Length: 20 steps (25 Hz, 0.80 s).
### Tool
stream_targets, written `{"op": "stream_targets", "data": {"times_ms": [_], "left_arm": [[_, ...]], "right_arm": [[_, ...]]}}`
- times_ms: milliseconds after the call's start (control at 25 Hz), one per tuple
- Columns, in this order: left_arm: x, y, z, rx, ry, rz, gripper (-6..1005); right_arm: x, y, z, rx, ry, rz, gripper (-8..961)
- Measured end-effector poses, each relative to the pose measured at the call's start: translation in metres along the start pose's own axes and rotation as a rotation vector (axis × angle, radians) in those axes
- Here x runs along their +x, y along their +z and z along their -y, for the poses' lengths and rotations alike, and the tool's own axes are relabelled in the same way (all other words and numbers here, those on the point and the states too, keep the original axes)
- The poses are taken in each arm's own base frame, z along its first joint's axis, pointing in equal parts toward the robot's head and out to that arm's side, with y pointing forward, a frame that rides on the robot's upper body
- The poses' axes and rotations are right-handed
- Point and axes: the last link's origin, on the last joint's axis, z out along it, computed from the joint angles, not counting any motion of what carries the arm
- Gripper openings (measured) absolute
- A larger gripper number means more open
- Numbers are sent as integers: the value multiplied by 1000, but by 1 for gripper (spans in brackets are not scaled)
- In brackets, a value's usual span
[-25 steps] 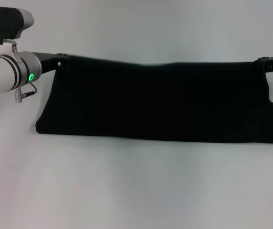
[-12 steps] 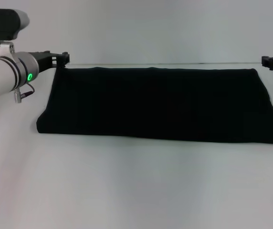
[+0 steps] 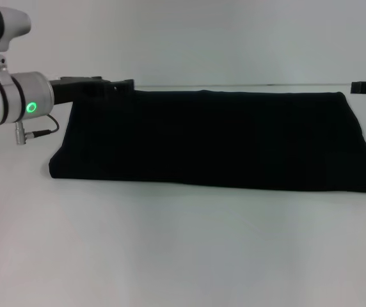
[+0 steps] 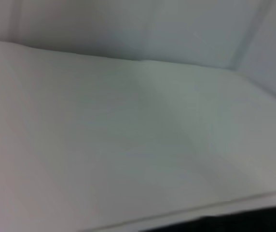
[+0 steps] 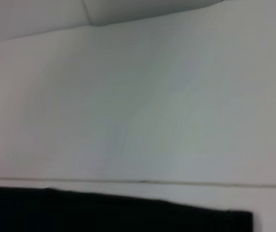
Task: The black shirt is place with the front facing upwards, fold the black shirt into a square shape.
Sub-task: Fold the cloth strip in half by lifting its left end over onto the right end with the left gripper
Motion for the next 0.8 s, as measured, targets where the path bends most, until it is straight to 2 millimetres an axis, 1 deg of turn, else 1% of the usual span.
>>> {"op": "stream_targets", "data": {"times_ms": [80,120,160,200,240,360,520,680,800], "left_arm": [[0,-8,-5,-66,9,10,770],[0,-12,-8,-99,12,16,787],[-1,-15,-12,-129,14,25,804],[-2,-17,-13,-150,16,31,821],[-4,-21,-15,-173,17,38,838],[-9,-26,-16,-199,22,53,845],[-25,-36,-11,-210,1,81,849],[-45,-47,0,-180,-108,100,849],[-54,-54,9,-153,-195,113,849]], "right_arm": [[4,-8,-1,-45,20,-20,777],[8,-14,-5,-103,42,-39,797],[8,-14,-5,-103,42,-39,818],[10,-17,-9,-141,54,-50,839],[12,-18,-12,-165,61,-57,839],[17,-19,-19,-220,69,-76,838],[22,-14,-27,-248,63,-76,832],[21,-12,-32,-271,65,-37,825],[18,-12,-33,-282,80,-7,825]]}}
